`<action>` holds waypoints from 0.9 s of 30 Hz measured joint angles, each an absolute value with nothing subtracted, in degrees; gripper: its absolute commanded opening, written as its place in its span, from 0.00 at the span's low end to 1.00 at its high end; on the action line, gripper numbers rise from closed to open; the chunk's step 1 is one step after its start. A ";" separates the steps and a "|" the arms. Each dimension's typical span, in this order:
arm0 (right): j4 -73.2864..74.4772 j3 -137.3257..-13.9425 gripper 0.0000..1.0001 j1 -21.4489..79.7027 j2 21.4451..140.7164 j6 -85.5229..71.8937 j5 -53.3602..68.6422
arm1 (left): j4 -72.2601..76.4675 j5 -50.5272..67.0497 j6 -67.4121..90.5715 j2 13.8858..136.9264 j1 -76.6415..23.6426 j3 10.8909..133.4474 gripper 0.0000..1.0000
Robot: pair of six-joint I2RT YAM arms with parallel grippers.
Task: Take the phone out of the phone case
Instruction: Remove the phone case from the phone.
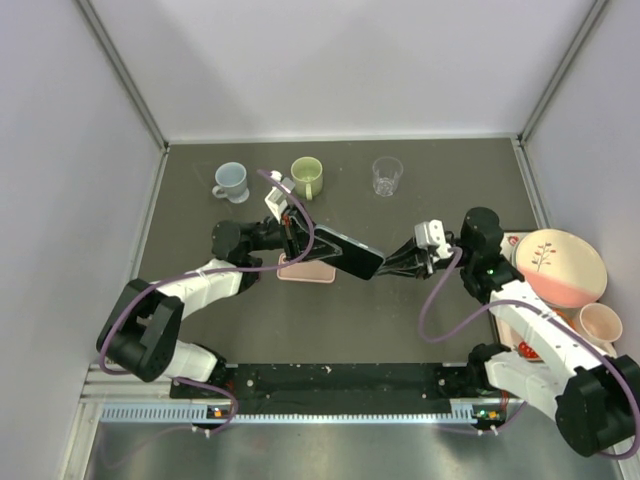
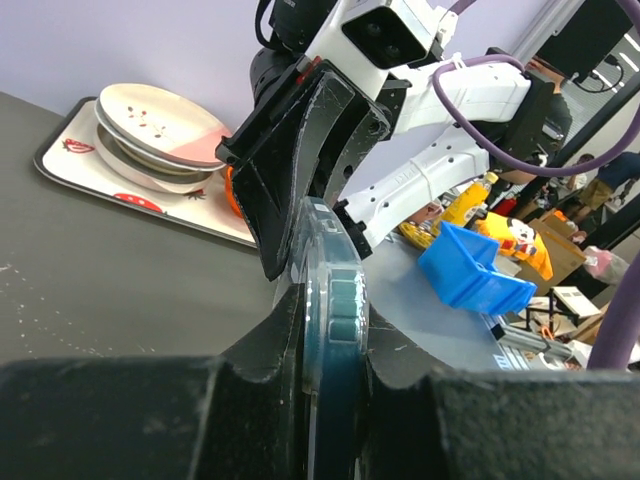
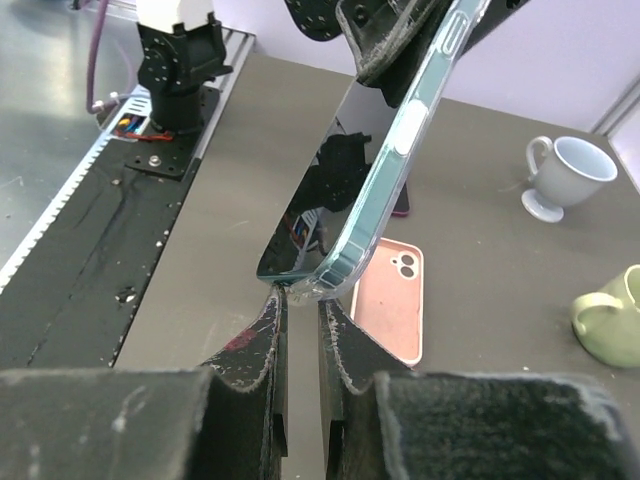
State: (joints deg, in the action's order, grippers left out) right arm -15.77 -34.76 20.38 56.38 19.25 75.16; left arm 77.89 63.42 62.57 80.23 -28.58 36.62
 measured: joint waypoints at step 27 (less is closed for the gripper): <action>-45.82 -32.10 0.15 18.98 60.93 -11.53 67.57 | 80.77 54.26 57.76 78.85 -28.69 34.92 0.00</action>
